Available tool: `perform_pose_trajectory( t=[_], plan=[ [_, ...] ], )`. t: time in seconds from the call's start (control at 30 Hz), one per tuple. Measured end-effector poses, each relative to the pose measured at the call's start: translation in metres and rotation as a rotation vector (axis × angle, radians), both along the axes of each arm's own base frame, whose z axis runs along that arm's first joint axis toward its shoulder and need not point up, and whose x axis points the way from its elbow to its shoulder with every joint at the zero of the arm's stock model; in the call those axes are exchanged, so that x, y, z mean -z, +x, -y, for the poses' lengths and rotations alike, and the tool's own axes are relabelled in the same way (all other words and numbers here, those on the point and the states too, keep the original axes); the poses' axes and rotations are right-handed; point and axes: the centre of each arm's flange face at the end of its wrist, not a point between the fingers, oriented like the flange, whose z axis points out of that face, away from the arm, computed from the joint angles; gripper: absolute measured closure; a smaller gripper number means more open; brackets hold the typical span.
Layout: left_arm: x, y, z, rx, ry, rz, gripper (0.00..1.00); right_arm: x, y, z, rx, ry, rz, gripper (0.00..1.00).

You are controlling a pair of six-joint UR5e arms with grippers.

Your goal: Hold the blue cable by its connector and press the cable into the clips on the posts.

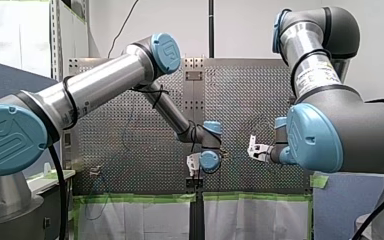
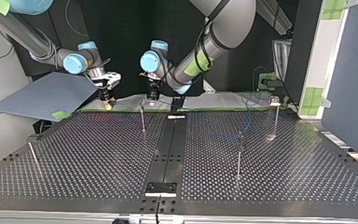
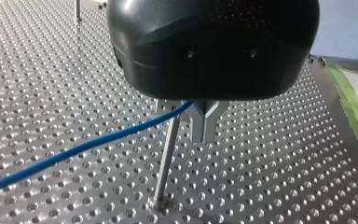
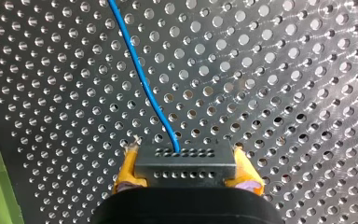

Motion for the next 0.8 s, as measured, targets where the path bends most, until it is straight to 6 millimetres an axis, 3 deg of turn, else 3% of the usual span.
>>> perform_pose_trajectory(
  t=[0.3, 0.8],
  plan=[
    [-0.006, -0.008, 0.005, 0.011, 0.020, -0.008, 1.00, -0.001, -0.001, 0.001, 0.001, 0.001, 0.000, 1.00],
    [-0.023, -0.006, 0.014, 0.017, 0.001, 0.001, 1.00, -0.003, -0.002, 0.006, 0.005, -0.006, 0.006, 1.00]
  ],
)
